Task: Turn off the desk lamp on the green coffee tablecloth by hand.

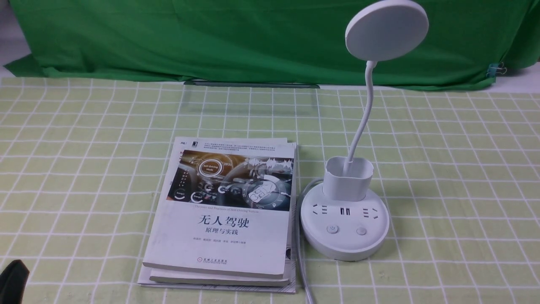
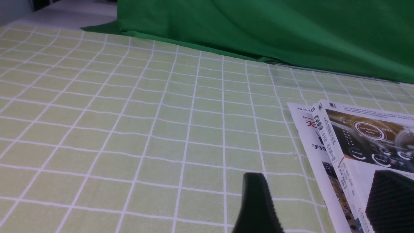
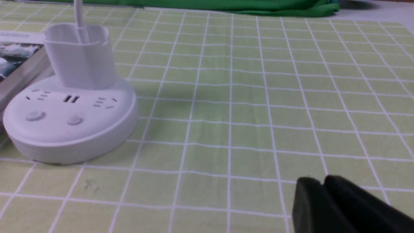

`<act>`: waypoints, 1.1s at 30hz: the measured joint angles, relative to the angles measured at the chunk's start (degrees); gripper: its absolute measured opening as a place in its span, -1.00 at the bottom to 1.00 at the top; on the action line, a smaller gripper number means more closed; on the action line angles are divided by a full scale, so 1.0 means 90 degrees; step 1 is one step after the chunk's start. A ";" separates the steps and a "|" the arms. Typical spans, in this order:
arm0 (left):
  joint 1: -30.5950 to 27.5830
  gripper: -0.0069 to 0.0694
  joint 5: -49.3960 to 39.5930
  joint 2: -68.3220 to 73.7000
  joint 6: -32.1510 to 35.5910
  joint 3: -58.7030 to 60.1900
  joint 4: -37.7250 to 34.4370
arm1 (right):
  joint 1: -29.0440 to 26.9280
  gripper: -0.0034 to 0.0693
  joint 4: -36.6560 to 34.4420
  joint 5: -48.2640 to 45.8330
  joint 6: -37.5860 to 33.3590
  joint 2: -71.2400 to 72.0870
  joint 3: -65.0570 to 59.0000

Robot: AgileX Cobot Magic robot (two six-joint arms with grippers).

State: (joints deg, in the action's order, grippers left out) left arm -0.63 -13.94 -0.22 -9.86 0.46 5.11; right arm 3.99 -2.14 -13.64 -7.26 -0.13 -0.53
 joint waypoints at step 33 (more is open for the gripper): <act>0.0000 0.26 0.0000 0.0000 0.0000 0.0000 0.0000 | 0.0000 -0.32 0.0000 0.0000 0.0000 0.0000 0.0000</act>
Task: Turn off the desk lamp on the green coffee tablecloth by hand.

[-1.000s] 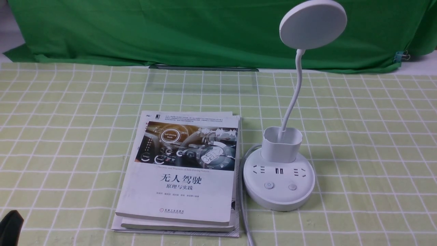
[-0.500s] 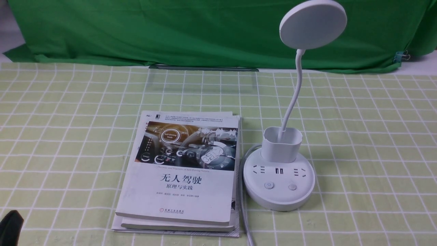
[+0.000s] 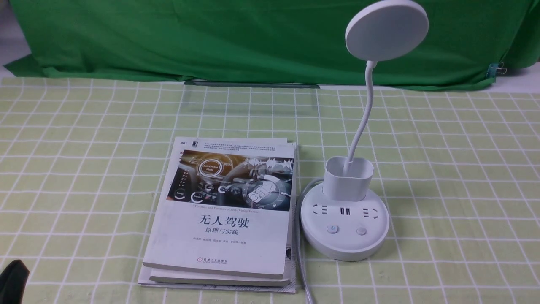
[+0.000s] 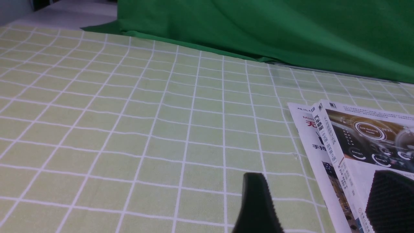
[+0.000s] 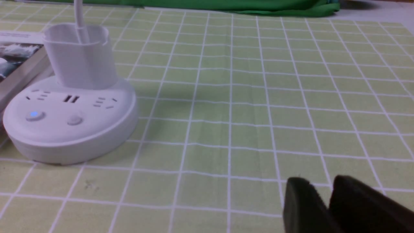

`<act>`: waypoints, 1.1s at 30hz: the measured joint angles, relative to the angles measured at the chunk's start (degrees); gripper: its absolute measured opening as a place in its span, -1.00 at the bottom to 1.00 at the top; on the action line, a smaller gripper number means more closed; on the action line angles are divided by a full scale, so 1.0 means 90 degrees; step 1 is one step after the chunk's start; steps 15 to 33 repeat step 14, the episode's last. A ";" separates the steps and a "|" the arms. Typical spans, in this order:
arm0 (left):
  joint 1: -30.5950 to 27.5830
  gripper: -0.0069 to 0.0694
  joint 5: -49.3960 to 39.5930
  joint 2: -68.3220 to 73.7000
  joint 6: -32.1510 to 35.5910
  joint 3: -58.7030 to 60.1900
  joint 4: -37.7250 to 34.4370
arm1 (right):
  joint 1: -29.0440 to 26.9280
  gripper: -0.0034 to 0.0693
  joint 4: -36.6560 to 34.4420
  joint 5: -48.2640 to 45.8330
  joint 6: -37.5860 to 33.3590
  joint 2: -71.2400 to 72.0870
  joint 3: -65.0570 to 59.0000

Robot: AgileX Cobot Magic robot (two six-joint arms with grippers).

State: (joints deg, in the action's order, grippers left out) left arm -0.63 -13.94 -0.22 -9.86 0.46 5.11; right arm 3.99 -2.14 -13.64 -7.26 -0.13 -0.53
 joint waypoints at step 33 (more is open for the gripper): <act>0.0000 0.26 0.0000 0.0000 0.0000 0.0000 0.0000 | 0.0000 -0.26 0.0000 0.0000 0.0000 0.0000 0.0000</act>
